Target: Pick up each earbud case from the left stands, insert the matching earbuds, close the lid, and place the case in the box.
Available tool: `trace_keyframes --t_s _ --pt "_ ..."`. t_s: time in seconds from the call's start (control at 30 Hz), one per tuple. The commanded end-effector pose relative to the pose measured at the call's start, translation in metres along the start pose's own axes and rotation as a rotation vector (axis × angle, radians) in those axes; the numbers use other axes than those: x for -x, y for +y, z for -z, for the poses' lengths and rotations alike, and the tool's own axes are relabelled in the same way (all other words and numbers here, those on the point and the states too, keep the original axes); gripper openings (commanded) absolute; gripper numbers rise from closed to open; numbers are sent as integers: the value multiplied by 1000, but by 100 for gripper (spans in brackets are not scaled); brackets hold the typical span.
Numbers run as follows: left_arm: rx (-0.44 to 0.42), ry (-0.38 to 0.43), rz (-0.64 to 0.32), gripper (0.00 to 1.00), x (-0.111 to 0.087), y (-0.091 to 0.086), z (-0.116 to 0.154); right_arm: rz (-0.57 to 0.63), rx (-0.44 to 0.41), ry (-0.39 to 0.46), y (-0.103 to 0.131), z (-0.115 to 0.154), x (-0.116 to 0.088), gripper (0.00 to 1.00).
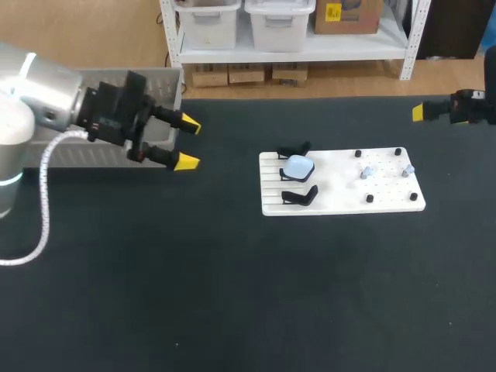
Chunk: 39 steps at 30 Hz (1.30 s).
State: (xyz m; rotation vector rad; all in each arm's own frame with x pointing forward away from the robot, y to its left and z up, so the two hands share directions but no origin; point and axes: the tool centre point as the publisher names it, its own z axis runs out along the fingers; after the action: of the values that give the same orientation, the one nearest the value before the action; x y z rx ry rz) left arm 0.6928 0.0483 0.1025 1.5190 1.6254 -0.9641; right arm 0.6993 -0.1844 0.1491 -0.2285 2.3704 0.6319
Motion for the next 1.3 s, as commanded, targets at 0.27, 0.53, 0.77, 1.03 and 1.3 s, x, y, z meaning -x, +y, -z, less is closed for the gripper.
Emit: trace_keyframes --t_s 0.27,0.53,0.77,1.03,1.3 --pt "-95 -14 -21 100 4 24 -48 0 -1 1 0 0 0 100" --pt "-130 -4 -19 100 6 27 -76 0 -1 1 0 0 0 100" --pt "-143 -3 -28 98 9 24 -101 0 -1 1 0 0 0 100" --pt "-124 -2 -18 78 5 19 -121 0 -1 1 0 0 0 100" --pt "-119 5 -15 76 1 13 -137 0 -1 1 0 0 0 100"
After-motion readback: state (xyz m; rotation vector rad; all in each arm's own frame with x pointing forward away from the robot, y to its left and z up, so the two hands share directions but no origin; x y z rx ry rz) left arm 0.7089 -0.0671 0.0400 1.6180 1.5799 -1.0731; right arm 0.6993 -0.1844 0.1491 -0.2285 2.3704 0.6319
